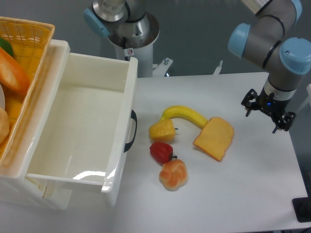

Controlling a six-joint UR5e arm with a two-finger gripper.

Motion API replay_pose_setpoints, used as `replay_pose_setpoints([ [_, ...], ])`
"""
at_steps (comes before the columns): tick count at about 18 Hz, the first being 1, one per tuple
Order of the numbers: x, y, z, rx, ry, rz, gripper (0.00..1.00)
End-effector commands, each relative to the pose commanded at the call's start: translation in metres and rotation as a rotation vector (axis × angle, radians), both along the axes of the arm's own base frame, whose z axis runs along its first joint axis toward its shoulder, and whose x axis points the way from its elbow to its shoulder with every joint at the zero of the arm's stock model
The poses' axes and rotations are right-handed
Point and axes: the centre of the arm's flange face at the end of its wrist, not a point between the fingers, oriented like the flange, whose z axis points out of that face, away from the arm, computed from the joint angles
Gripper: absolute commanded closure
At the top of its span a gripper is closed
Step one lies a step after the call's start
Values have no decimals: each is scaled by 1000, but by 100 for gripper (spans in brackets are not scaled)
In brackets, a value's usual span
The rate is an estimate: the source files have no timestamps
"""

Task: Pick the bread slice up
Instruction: 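Move the gripper over the square bread slice and lower toward it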

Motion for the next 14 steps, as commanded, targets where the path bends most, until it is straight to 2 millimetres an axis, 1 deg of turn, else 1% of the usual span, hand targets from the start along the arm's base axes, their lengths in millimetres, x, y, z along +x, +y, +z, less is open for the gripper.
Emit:
replay_pose_setpoints([
  [4, -3, -1, -13, -4, -9, 3, 0],
  [5, -1, 0, -19, -4, -9, 2, 0],
  [7, 3, -7, -33, -2, -15, 11, 0],
  [11, 2, -35, -52, -1, -22, 46, 0],
  [12, 4, -43, -56, -8, -31, 52, 0],
  [13, 7, -56, -61, -12, -47, 69, 0],
  [14, 10, -62, -63, -14, -53, 77, 0],
])
